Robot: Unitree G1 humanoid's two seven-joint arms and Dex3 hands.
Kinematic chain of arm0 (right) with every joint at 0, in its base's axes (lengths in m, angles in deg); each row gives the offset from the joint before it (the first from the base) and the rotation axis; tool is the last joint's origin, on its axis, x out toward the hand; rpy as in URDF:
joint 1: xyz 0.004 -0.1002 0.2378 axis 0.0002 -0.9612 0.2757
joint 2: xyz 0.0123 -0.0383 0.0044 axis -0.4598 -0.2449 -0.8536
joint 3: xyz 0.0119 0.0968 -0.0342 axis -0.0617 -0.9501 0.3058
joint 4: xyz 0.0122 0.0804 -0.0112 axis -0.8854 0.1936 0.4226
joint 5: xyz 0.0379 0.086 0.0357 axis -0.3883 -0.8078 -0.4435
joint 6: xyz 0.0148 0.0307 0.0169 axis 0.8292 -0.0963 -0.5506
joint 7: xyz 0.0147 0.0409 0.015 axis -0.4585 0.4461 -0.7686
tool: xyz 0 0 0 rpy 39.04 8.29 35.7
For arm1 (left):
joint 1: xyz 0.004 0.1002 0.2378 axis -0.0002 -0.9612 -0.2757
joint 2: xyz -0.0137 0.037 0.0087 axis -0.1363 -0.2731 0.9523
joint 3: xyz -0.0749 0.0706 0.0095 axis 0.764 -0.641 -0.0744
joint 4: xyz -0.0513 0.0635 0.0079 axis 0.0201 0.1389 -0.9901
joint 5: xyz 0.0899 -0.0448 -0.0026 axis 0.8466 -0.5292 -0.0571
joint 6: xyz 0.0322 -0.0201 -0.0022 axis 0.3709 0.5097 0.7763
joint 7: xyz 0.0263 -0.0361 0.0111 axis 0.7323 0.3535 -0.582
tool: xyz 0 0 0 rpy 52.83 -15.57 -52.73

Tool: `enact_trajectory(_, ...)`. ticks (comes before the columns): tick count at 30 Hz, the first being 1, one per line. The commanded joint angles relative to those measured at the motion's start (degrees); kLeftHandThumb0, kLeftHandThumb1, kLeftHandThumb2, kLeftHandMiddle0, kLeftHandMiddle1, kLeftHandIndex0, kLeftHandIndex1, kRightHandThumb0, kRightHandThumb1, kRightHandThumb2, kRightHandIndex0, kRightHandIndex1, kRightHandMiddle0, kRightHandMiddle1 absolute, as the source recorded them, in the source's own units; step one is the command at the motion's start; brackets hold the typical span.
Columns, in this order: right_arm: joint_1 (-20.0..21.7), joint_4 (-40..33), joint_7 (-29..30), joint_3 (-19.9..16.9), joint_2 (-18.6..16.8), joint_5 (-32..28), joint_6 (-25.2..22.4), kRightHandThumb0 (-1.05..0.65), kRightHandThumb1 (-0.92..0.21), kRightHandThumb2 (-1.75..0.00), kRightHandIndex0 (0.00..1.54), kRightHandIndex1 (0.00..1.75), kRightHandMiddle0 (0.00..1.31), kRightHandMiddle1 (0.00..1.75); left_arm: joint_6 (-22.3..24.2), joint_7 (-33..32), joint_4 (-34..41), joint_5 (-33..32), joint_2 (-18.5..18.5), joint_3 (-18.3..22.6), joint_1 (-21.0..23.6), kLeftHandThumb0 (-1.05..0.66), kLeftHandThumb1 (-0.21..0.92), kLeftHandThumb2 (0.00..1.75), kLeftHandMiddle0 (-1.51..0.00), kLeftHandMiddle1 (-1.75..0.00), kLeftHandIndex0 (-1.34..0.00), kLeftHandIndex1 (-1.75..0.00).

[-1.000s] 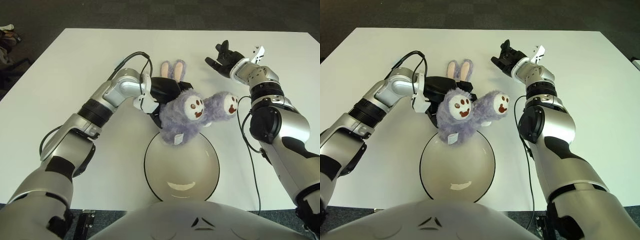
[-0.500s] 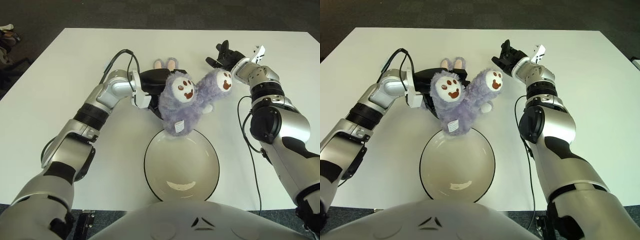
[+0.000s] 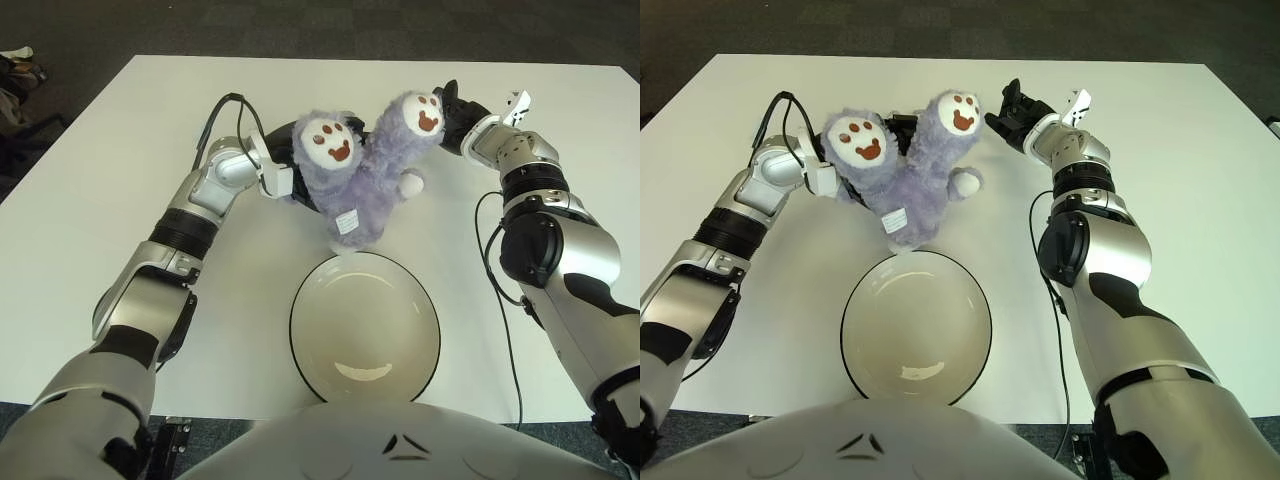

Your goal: Put the doll into the plate.

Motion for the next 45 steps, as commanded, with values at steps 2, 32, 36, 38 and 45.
enact_trajectory(2,0.5,-1.1,0.3,0.1,0.6,-0.5,-0.6,0.06,-0.05,-1.45,0.02,1.13,0.00,1.36,1.1,0.5,2.1,-0.6,-0.8,0.9,0.7,0.00,-0.06,1.63,-0.89,-1.43,-0.81,-1.74)
enact_trajectory(32,-1.2,-3.5,0.4,2.4,0.1,0.4,-0.4,0.05,-0.07,-1.44,0.05,1.17,0.00,1.37,27.2,8.1,25.7,-12.7,-2.7,5.3,-9.0,0.00,-0.06,1.63,-0.88,-1.41,-0.83,-1.75)
enact_trajectory(36,-1.0,-2.8,0.1,2.1,0.1,0.1,-0.6,0.05,-0.06,-1.44,0.06,1.17,0.00,1.37,26.6,10.7,25.7,-17.5,-1.7,5.6,-9.3,0.00,-0.04,1.60,-0.88,-1.40,-0.81,-1.75)
enact_trajectory(38,-1.0,-2.5,-0.1,2.0,0.1,0.1,-0.5,0.05,-0.06,-1.44,0.06,1.16,0.00,1.36,25.9,11.6,25.5,-18.4,-1.5,5.5,-9.3,0.00,-0.01,1.58,-0.86,-1.40,-0.80,-1.75)
enact_trajectory(45,-0.7,-1.0,-0.4,2.0,0.1,0.3,-0.1,0.05,-0.05,-1.44,0.06,1.16,0.00,1.35,23.9,13.7,24.1,-22.1,0.1,5.9,-9.8,0.00,0.04,1.55,-0.76,-1.50,-0.77,-1.75)
